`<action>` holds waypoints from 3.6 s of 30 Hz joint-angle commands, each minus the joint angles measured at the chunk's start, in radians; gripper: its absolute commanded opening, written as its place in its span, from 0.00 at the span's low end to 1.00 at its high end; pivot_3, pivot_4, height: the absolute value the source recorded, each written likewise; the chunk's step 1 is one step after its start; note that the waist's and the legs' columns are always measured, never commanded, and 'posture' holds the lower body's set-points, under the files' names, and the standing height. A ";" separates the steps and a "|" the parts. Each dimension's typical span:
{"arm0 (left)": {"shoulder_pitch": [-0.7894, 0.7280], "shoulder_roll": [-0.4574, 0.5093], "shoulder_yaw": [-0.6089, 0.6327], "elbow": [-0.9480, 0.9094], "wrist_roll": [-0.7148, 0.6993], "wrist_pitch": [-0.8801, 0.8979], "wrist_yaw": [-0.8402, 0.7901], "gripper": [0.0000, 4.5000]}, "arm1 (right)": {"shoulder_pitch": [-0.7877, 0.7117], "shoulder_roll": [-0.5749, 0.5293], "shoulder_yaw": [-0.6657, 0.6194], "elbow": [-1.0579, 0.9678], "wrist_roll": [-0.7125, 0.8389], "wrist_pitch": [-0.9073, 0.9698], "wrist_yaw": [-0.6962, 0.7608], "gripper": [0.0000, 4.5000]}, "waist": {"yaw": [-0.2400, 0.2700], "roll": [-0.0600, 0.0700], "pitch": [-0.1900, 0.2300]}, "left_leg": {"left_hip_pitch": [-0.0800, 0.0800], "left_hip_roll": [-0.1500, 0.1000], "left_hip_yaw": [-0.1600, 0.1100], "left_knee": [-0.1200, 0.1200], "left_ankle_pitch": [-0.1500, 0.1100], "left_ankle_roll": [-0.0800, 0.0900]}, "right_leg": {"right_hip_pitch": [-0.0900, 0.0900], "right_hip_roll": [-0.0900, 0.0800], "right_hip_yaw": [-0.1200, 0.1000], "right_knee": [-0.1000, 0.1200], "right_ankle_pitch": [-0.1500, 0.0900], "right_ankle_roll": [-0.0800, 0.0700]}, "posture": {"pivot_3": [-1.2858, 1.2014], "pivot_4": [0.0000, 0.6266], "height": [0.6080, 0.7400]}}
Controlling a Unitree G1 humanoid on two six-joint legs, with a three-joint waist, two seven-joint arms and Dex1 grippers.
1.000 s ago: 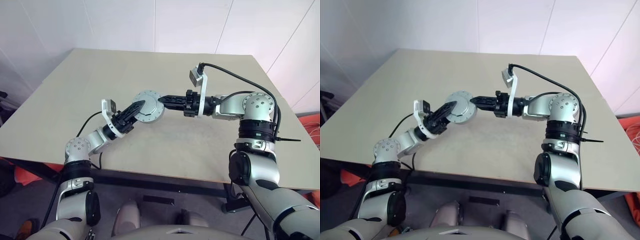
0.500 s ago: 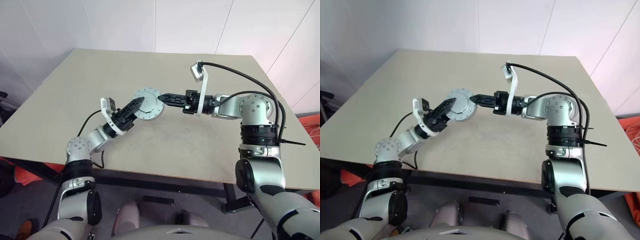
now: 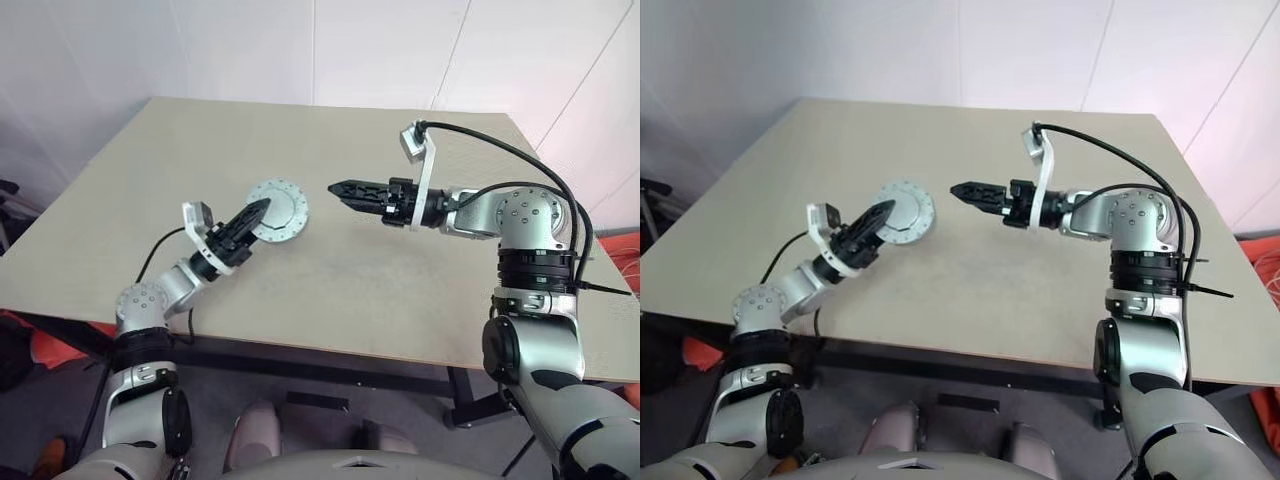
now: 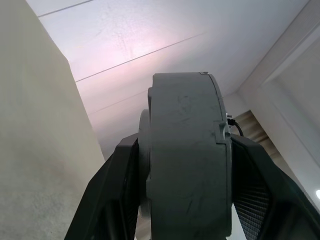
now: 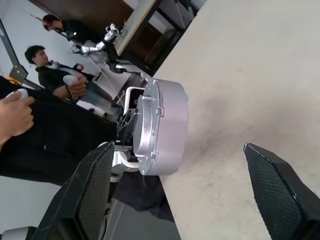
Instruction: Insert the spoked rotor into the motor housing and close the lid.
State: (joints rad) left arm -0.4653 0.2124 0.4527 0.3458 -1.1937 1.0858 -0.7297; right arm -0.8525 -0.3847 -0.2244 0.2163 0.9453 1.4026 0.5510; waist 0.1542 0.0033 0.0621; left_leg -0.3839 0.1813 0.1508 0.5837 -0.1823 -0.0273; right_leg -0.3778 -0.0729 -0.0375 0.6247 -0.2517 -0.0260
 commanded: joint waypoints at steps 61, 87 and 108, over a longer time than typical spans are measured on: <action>-0.185 -0.003 0.418 0.289 0.040 -0.532 0.682 1.00 | 0.186 -0.184 0.305 -0.237 -0.417 -0.566 0.350 1.00 | -0.003 -0.006 0.001 | 0.005 0.002 -0.002 0.014 -0.003 0.005 | 0.011 0.000 -0.001 0.000 0.003 0.002 | 0.52 0.00 1.00; 0.076 0.099 -0.174 -0.409 0.329 -0.416 0.887 1.00 | 0.220 -0.161 0.246 -0.155 -0.482 -0.680 0.276 1.00 | -0.004 -0.007 0.001 | 0.009 0.004 -0.003 0.014 -0.001 0.004 | 0.014 0.000 0.001 0.000 0.003 0.003 | 0.52 0.00 1.00; 0.057 0.289 -0.361 -0.196 0.631 -0.657 0.007 1.00 | 0.479 -0.255 0.222 -0.070 -0.588 -1.096 0.522 1.00 | -0.037 -0.004 0.000 | 0.009 0.002 -0.001 0.013 -0.003 0.011 | 0.010 0.000 0.007 0.000 0.005 0.000 | 0.52 0.00 1.00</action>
State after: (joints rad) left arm -0.4049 0.4902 0.0793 0.1559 -0.5662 0.4556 -0.6766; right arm -0.3590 -0.6295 0.0181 0.1580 0.3311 0.3226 1.0461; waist 0.1174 -0.0005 0.0623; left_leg -0.3748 0.1834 0.1502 0.5971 -0.1852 -0.0151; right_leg -0.3677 -0.0732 -0.0300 0.6246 -0.2465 -0.0258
